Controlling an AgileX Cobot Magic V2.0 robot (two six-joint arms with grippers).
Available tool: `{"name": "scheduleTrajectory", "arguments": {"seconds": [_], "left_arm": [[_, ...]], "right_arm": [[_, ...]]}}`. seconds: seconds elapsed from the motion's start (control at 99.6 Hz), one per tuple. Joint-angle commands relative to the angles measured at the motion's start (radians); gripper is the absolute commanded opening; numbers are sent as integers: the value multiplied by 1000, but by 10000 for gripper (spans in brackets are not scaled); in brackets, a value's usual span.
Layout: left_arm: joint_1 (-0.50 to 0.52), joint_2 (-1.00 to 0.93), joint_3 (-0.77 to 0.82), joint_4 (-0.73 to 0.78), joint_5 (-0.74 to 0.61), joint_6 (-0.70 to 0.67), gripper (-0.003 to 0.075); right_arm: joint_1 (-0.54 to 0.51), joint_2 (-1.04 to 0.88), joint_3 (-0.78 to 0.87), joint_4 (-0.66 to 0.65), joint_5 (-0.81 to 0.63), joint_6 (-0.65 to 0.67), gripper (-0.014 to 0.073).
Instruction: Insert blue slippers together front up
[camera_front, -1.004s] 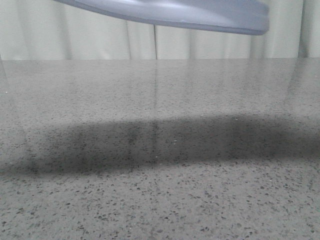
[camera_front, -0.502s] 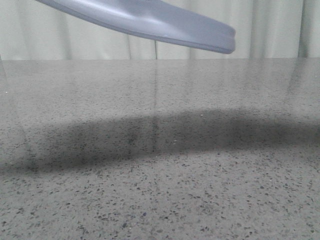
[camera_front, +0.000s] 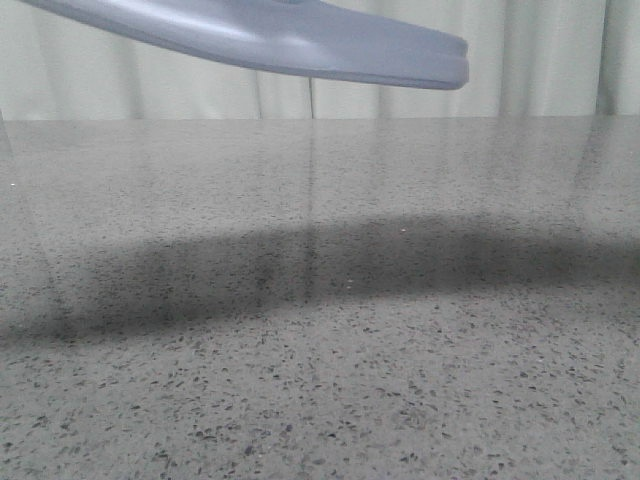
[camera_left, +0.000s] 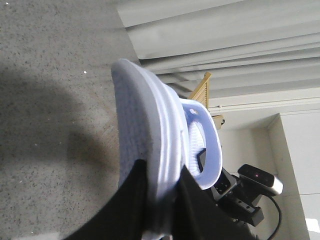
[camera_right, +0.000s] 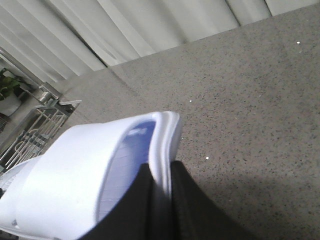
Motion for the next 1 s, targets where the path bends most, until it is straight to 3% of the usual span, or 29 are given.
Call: {"name": "scheduleTrajectory", "arguments": {"seconds": [0.0, 0.141, 0.231, 0.673, 0.994], "left_arm": [[-11, 0, -33, -66, 61, -4, 16], [-11, 0, -33, -52, 23, -4, 16], [-11, 0, -33, -38, -5, -4, 16], [-11, 59, -33, -15, -61, -2, 16], [-11, 189, -33, -34, -48, 94, 16]], "right_arm": [[14, -1, -33, 27, 56, -41, 90], [14, -1, -33, 23, 11, -41, 309], [12, -9, -33, 2, -21, -41, 378], [12, -225, -33, -178, -375, -41, 385], [12, -264, -33, -192, -384, -41, 385]]}}
